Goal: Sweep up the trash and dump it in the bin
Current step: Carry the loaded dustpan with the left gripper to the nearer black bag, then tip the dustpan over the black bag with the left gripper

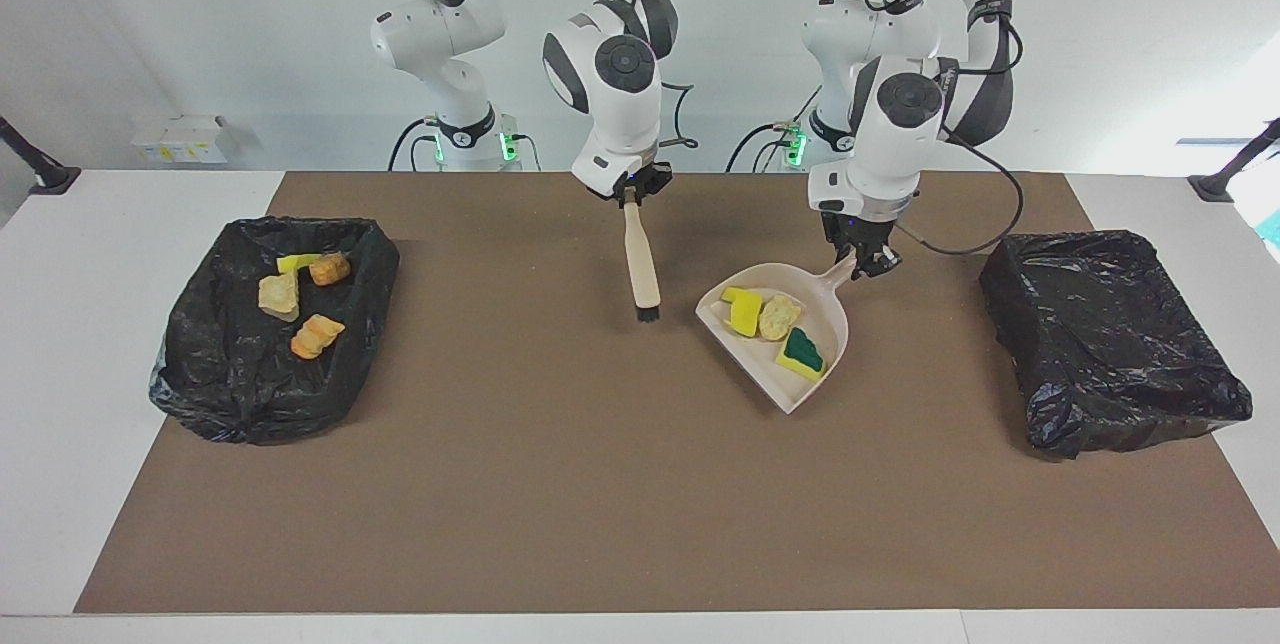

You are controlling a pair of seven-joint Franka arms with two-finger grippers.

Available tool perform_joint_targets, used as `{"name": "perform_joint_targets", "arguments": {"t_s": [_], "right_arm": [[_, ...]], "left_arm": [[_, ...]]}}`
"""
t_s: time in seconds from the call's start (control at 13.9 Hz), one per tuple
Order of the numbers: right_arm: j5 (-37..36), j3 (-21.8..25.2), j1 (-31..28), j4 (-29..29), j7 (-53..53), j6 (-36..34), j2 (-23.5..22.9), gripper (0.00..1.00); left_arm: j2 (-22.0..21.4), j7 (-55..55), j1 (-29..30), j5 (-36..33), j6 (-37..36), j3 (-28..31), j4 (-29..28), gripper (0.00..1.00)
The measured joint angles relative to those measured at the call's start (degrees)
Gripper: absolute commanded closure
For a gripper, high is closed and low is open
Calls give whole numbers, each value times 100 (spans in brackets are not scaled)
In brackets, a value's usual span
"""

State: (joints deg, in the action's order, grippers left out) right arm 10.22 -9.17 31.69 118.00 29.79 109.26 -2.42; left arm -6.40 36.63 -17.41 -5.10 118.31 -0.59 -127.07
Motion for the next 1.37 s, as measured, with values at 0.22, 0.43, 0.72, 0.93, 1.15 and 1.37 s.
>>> {"name": "perform_joint_targets", "arguments": {"t_s": [0.22, 0.43, 0.72, 0.93, 1.15, 1.37], "right_arm": [[-303, -21, 669, 193, 842, 652, -250, 100], [-448, -35, 1085, 222, 1391, 1068, -637, 100], [-459, 2, 1058, 91, 1587, 1072, -662, 100], [-458, 5, 1038, 45, 1643, 1039, -670, 99], [-456, 5, 1007, 39, 1645, 976, -681, 96], [-451, -12, 1015, 31, 1645, 806, -679, 95]], "left_arm": [[-282, -18, 340, 5, -533, 28, 216, 100], [-327, -5, 1035, 20, -1024, 60, 704, 100], [-319, 9, 1806, 39, -1481, 85, 1128, 100], [-237, 534, 2575, 110, -2228, 107, 1654, 100], [106, 1011, 3550, 188, -3071, 149, 2517, 100], [394, 1645, 4298, 54, -3182, 184, 2971, 100]]}}
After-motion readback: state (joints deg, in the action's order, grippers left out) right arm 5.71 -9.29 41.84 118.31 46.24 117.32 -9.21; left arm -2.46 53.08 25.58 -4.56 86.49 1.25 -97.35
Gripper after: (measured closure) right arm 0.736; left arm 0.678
